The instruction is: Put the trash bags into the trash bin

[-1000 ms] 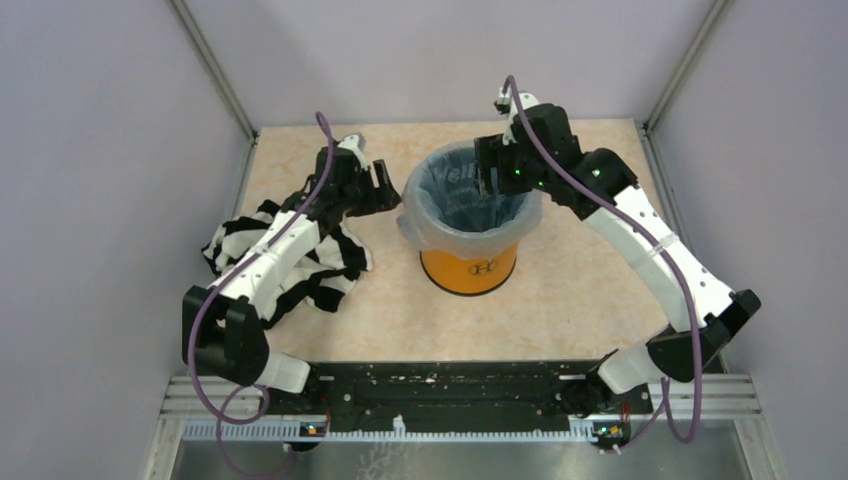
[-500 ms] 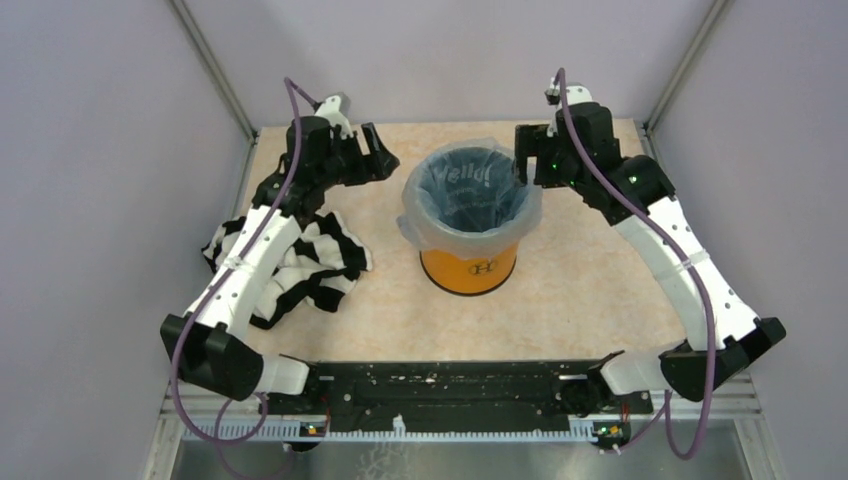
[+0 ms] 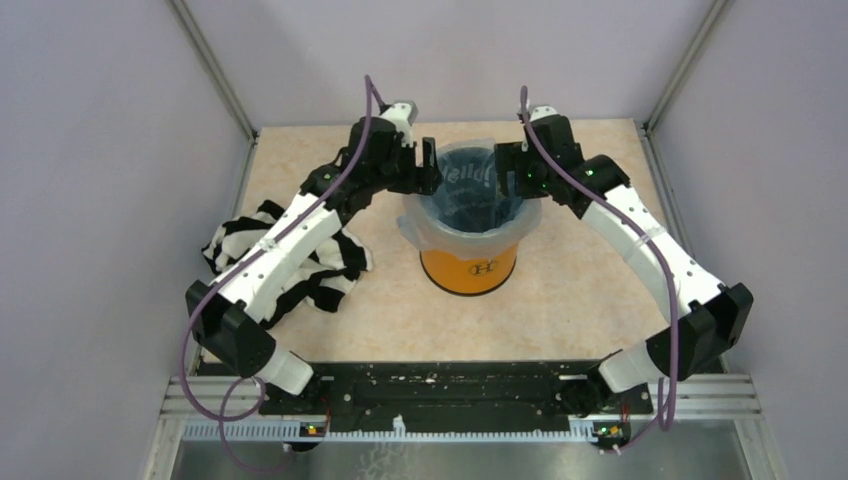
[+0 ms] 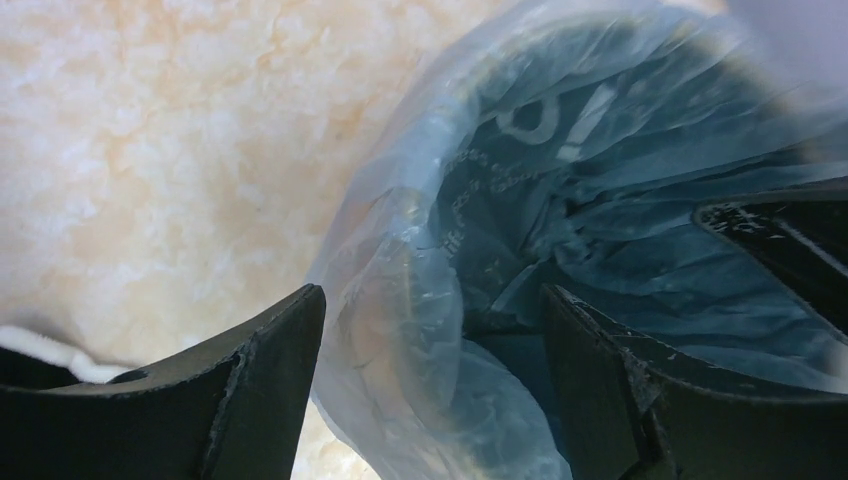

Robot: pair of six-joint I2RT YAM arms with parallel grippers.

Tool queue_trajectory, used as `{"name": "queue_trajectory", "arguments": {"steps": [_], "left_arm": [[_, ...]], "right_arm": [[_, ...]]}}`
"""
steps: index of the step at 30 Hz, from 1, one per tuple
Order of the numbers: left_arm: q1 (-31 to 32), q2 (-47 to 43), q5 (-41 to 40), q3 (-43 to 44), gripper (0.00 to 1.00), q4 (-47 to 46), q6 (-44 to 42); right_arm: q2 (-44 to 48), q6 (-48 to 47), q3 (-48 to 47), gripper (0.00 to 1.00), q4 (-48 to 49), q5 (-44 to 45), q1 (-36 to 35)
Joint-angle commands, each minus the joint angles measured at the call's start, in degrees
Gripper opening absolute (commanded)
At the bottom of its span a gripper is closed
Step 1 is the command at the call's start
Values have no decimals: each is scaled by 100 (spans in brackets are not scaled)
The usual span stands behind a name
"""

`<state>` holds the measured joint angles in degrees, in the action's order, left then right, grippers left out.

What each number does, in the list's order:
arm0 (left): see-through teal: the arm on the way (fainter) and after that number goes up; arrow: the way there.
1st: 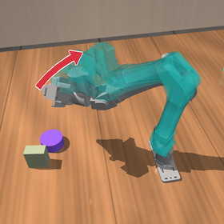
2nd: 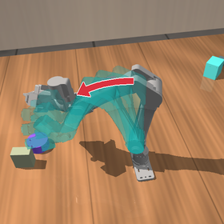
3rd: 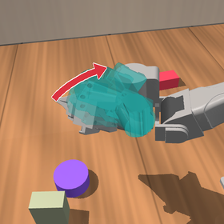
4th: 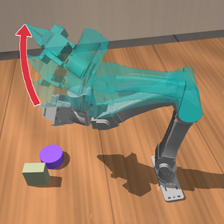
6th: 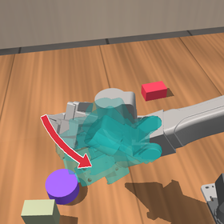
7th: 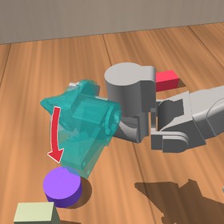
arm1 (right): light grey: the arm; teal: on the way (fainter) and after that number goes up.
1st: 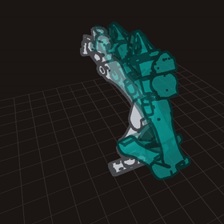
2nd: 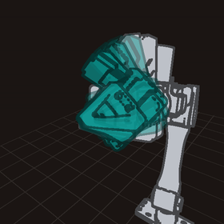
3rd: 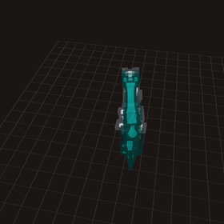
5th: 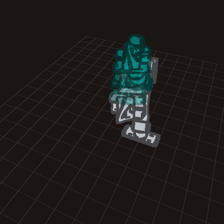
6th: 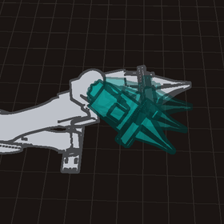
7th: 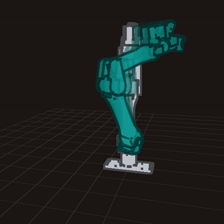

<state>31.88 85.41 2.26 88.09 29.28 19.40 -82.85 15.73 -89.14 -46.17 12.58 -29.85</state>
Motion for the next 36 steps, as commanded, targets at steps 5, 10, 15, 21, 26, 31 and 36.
{"name": "queue_trajectory", "arguments": {"steps": [5,10,15,21,26,31,36], "left_arm": [[237,332,-653,27,83,52,-279],[281,404,-631,-163,80,-101,-212],[299,442,-544,-371,70,-245,-143],[352,496,-586,-404,63,-248,-181],[356,535,-586,-423,57,-248,-199],[361,551,-657,-469,57,-241,-208],[361,539,-739,-562,58,-238,-183]], "right_arm": [[-237,170,278,86,511,-68,14],[-286,240,419,85,598,-142,13],[-352,273,464,75,600,-172,6],[-495,264,399,57,465,-129,-8],[-634,258,380,46,356,42,-89],[-604,246,522,50,383,132,-99],[-373,292,838,73,589,-17,-39]]}}
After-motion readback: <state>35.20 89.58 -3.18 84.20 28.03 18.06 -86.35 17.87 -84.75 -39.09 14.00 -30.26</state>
